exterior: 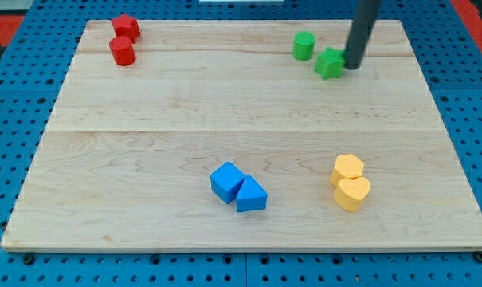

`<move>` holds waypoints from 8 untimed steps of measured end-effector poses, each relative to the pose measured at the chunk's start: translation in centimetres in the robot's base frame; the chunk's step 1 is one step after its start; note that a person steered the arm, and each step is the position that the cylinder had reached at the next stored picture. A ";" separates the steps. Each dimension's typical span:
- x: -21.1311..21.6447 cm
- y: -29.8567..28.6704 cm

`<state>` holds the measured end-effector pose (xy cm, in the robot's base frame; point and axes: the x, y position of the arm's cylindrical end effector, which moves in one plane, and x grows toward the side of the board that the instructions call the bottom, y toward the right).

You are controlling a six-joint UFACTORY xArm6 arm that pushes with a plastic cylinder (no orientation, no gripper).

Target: Move the green star to the bottom left of the red circle

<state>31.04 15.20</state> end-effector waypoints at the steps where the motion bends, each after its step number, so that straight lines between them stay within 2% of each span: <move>1: -1.0 -4.4; 2: -1.6 -10.1; 3: -3.8 -9.4; 4: -3.9 -13.7; 5: -0.8 -19.0; 6: 0.9 -18.9; 8: 2.4 -24.8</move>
<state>33.42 -9.59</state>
